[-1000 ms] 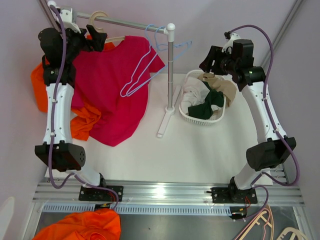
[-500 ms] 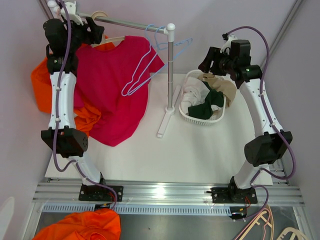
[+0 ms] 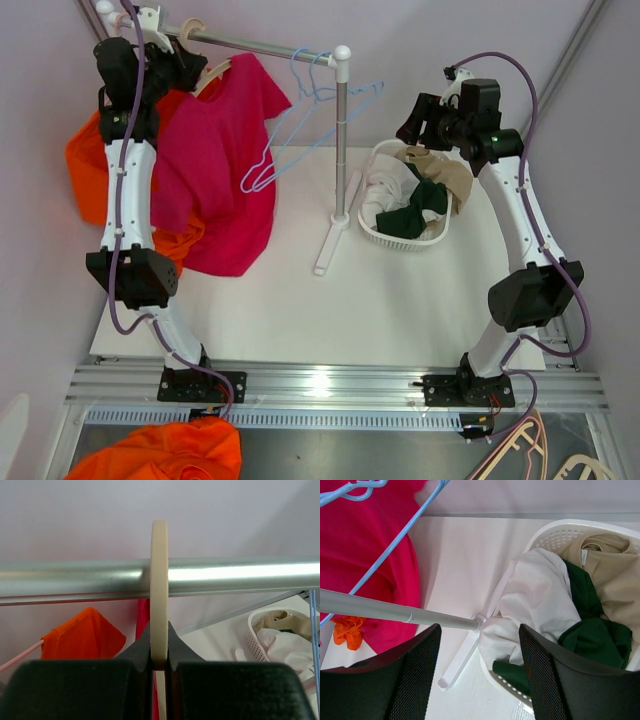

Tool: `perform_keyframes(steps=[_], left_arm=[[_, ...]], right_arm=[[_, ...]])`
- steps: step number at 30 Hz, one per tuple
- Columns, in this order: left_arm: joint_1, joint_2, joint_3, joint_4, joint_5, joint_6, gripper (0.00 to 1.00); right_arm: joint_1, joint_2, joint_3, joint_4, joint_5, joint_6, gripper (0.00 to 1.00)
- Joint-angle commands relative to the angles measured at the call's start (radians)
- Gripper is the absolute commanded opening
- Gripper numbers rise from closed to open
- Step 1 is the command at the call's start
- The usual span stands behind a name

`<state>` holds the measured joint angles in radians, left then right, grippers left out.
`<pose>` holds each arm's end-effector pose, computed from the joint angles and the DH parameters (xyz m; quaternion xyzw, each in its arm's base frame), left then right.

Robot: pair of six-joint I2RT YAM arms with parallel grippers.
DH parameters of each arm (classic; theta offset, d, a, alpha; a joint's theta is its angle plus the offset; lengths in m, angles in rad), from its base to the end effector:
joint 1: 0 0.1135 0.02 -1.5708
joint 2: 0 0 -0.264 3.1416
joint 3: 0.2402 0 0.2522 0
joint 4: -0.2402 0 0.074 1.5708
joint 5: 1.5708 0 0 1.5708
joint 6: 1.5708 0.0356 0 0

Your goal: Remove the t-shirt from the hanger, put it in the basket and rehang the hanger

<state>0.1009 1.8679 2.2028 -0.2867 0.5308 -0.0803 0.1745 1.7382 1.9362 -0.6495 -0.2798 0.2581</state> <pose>0.4132 0.0237 0.5082 0.1289 0.6802 -0.1737 0.7004 0.3821 0.0773 0.4336 -0.0389 0.8415 0.2282 0.4881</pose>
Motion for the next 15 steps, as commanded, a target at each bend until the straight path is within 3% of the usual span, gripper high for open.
perform_keyframes(steps=[1,10,15], left_arm=[[0.005,-0.026,0.032,0.041,0.04,-0.022,0.01],[-0.004,-0.073,0.098,0.055,0.018,-0.079,0.01],[-0.021,-0.128,0.109,0.067,-0.064,-0.105,0.01]], right_arm=[[-0.004,0.0,0.029,0.013,-0.021,0.001,0.68],[-0.003,-0.02,0.009,0.013,-0.029,0.001,0.68],[-0.006,-0.043,-0.009,0.013,-0.025,-0.003,0.69]])
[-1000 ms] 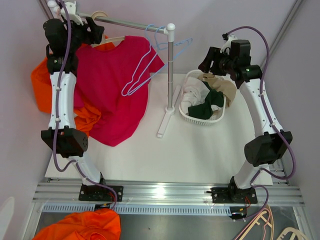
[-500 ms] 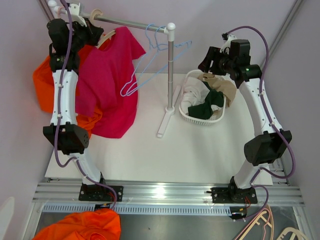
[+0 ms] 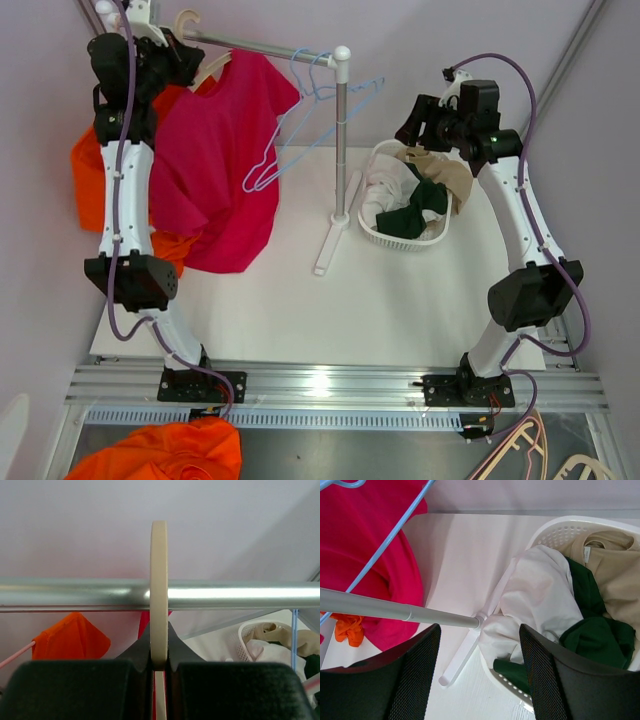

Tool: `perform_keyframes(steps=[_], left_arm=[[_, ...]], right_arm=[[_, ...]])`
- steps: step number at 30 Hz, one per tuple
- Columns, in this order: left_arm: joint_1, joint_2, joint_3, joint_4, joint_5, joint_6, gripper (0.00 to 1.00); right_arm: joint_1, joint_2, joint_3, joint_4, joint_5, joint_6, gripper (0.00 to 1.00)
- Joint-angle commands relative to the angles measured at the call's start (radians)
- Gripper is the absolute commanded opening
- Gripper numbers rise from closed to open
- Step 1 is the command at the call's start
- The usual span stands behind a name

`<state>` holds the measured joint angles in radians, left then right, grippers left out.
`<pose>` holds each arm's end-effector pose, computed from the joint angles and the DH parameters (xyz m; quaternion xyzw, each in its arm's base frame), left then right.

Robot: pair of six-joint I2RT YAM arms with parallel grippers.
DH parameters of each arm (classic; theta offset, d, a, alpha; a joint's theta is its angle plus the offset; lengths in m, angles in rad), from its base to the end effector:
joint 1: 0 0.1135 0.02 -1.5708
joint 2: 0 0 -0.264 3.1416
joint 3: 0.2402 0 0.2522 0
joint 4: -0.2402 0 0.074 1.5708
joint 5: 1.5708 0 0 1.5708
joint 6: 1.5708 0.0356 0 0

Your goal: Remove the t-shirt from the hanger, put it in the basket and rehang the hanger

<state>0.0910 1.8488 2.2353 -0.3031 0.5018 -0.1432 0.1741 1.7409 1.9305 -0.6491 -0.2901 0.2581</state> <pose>0.4015 0.0194 0.5240 0.1049 0.6727 -0.1866 0.7083 0.3832 0.0777 0.4308 -0.0409 0.8431 0.2319 0.4835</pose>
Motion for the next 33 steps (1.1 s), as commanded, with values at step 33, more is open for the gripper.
perform_keyframes(steps=[33], left_arm=[[-0.48,-0.677,-0.469,-0.084,-1.225,-0.083,0.01]], right_arm=[[0.49,-0.544,-0.464,0.336,0.006,-0.014,0.63]])
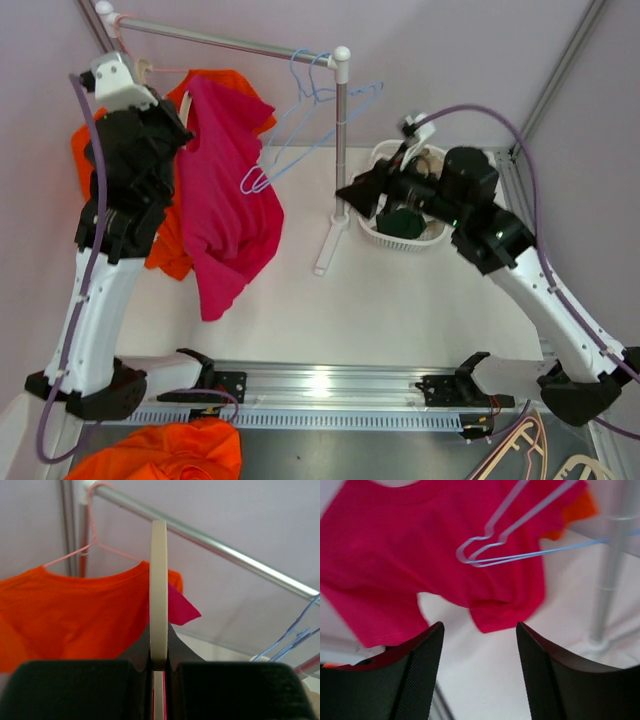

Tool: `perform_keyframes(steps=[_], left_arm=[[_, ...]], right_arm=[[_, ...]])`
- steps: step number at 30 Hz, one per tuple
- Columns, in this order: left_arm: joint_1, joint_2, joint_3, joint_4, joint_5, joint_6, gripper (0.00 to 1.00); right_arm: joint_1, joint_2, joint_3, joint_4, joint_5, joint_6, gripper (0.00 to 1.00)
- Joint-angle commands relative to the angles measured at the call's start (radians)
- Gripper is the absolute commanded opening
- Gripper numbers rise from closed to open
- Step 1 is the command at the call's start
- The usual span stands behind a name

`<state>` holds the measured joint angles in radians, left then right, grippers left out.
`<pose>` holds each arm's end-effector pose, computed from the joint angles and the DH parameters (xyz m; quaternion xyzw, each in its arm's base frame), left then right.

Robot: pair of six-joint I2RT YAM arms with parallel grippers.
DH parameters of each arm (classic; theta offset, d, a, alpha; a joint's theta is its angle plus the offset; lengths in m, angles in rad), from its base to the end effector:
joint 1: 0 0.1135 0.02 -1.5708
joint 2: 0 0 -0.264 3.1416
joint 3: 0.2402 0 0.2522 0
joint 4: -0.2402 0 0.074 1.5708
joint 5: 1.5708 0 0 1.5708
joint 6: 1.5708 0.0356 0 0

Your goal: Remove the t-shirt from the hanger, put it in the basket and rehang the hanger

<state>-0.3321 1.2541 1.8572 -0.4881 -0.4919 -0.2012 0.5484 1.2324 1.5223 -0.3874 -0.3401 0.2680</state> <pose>0.2042 -0.0526 0.5648 -0.1392 0.6558 -0.0345 0.7412 0.2131 0.1441 0.4796 -0.2146 0.7070 0.3779 0.5580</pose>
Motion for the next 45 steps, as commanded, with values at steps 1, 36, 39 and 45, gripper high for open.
perform_keyframes(steps=[1,36,39,45], left_arm=[[-0.092,-0.106,-0.099,0.12,-0.331,0.012,0.01],[-0.332,-0.048,-0.141,0.175,-0.591,0.149,0.01],[-0.314,-0.033,-0.15,0.221,-0.571,0.149,0.01],[-0.242,0.021,-0.153,0.339,-0.488,0.167,0.01]], right_arm=[[0.199,-0.051,-0.077,0.112,0.068,-0.023,0.65],[0.752,0.159,-0.185,0.49,0.372,-0.13,0.0],[0.775,0.09,-0.238,0.458,0.378,-0.116,0.0],[0.884,-0.051,-0.362,0.34,0.418,-0.105,0.0]])
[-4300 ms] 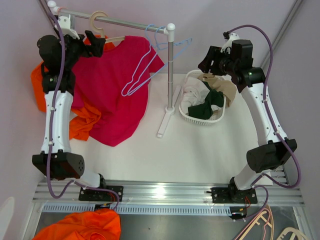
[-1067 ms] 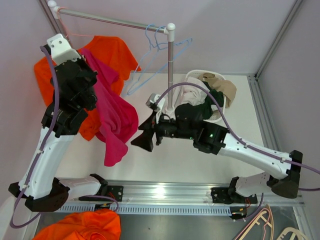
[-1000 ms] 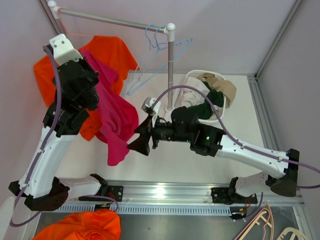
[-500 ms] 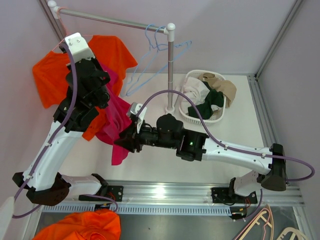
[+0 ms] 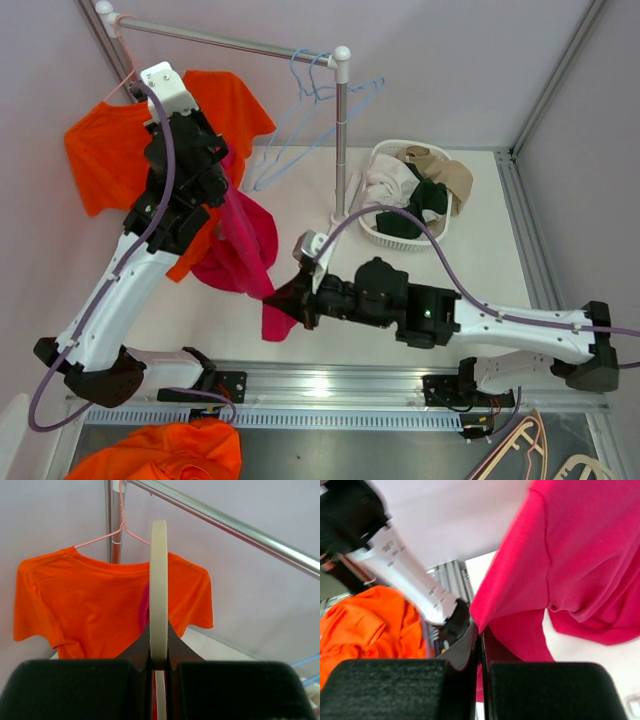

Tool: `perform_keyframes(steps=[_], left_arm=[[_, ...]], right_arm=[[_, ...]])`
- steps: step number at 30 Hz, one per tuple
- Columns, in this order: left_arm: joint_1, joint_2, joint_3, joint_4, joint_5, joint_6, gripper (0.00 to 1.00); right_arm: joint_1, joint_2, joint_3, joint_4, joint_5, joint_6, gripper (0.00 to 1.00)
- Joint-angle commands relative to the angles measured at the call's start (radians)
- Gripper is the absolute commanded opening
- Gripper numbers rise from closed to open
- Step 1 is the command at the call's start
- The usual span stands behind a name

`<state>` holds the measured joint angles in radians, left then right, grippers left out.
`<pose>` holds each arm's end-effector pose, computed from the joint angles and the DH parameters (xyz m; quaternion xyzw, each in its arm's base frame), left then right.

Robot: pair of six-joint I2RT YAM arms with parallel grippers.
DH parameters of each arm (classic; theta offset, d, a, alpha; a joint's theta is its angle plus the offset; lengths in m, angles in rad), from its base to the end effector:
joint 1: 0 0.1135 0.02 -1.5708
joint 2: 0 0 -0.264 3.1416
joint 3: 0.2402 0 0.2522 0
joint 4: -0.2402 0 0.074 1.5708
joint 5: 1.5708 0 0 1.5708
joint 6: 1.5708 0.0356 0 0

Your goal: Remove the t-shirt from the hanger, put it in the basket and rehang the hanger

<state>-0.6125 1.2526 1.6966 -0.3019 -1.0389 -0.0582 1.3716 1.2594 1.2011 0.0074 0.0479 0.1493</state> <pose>0.2009 -0.1037 0.5367 -0.2051 0.6496 0.0912 0.7264 0.0604 0.2904 0.4049 -0.4023 0.6030 0.4621 0.5109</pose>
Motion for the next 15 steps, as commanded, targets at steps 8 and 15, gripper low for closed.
perform_keyframes(steps=[8,15], left_arm=[[0.103,0.171,0.11,0.279,0.079,0.13,0.01],[0.14,0.212,0.211,0.224,0.118,0.121,0.01]], right_arm=[[0.144,-0.29,-0.244,-0.096,0.102,0.032,0.0],[0.147,-0.293,-0.298,-0.138,0.144,0.044,0.0]])
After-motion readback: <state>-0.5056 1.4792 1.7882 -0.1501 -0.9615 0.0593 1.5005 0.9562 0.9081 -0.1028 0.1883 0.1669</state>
